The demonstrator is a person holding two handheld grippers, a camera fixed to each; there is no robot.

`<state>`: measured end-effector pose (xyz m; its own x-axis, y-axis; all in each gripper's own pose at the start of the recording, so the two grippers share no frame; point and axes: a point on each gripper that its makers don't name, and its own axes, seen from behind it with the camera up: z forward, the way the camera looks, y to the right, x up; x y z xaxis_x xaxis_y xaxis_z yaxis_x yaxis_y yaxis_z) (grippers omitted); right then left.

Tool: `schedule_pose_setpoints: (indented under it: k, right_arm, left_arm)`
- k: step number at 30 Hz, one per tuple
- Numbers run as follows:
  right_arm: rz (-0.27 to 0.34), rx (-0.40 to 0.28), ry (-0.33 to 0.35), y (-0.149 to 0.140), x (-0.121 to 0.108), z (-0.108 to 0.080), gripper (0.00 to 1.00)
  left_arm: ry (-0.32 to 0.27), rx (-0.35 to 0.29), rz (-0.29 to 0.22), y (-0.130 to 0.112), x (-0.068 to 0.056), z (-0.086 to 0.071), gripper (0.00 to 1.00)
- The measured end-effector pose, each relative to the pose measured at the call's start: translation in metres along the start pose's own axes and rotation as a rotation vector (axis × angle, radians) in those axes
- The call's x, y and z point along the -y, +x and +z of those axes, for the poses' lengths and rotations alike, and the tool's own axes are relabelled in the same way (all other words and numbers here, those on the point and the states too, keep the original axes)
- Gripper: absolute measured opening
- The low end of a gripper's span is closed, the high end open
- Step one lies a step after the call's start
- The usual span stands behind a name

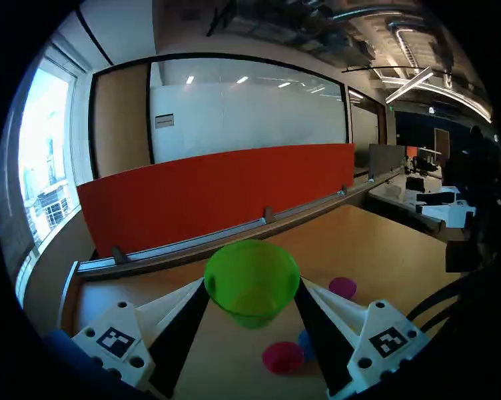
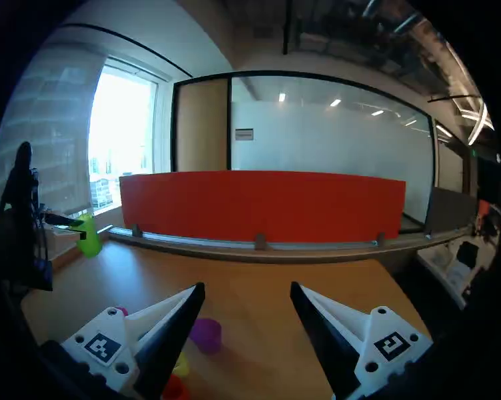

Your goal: Pour water

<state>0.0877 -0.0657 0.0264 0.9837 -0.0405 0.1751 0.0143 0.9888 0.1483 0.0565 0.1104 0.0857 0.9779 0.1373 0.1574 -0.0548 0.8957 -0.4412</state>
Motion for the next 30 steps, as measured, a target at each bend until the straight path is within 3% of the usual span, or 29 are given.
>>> schedule_pose_setpoints:
  k: [12,30]
  right_arm:
    - [-0.02,0.0,0.049,-0.002,0.015,0.0,1.0]
    - [-0.037,-0.011,0.115,0.003,0.039,-0.001,1.0]
  left_arm:
    - [0.063,-0.052,-0.046,0.014,-0.007,-0.038,0.87]
    - [0.125,-0.144,-0.089,0.032,-0.023,-0.079,0.87]
